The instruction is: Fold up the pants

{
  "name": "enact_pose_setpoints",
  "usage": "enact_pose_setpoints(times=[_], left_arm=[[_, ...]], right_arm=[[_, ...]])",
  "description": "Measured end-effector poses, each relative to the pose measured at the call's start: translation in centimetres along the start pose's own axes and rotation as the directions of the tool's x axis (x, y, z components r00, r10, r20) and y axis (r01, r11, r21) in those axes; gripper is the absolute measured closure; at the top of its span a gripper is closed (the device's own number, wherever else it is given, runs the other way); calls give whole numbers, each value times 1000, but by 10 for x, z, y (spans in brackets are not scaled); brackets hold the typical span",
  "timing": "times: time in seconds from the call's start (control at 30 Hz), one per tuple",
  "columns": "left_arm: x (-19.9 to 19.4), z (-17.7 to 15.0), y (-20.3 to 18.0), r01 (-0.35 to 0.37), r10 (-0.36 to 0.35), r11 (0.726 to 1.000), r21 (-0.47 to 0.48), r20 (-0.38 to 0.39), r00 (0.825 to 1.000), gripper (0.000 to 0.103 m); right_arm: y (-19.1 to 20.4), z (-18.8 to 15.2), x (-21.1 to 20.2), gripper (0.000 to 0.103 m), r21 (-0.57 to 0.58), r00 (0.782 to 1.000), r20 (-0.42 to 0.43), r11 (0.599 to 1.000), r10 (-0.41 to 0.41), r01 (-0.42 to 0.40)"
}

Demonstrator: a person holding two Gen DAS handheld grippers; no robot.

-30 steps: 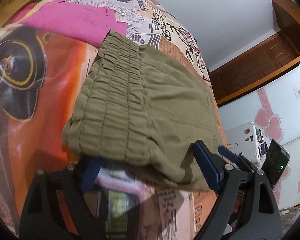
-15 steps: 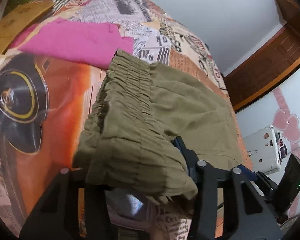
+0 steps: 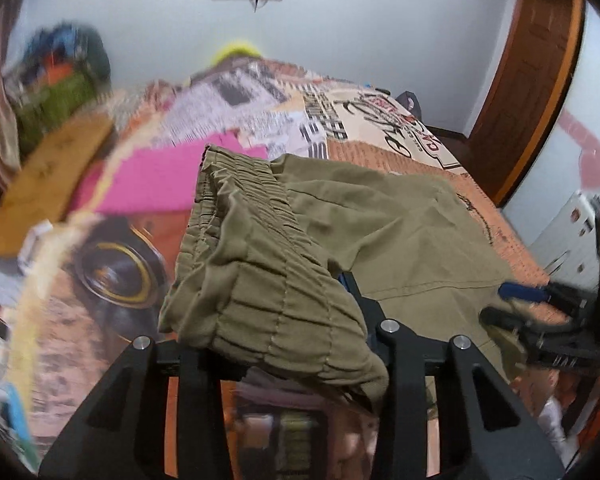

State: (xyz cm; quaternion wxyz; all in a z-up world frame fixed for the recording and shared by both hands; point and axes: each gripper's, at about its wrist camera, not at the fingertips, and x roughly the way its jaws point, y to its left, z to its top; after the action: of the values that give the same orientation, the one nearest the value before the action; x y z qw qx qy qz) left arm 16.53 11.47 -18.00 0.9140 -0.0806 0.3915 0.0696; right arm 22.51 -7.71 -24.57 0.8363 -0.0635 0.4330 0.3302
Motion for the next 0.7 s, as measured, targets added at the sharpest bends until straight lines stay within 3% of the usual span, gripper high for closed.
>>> enact_pose_setpoints(times=[0.23, 0.33, 0.5, 0.7], left_arm=[[-37, 1, -10, -99, 88, 989, 108, 103, 991, 66], [-45, 1, -12, -106, 91, 987, 121, 124, 988, 67], [-49, 4, -11, -85, 69, 989, 117, 129, 989, 71], [-49, 9, -12, -91, 73, 989, 121, 144, 987, 71]], right_arm=[[36, 49, 6, 44, -60, 996, 73, 997, 55, -51], [55, 67, 30, 44, -103, 997, 32, 992, 72, -69], [80, 65, 77, 44, -153, 981, -144, 976, 133, -155], [78, 55, 62, 44, -169, 988, -112, 978, 104, -122]])
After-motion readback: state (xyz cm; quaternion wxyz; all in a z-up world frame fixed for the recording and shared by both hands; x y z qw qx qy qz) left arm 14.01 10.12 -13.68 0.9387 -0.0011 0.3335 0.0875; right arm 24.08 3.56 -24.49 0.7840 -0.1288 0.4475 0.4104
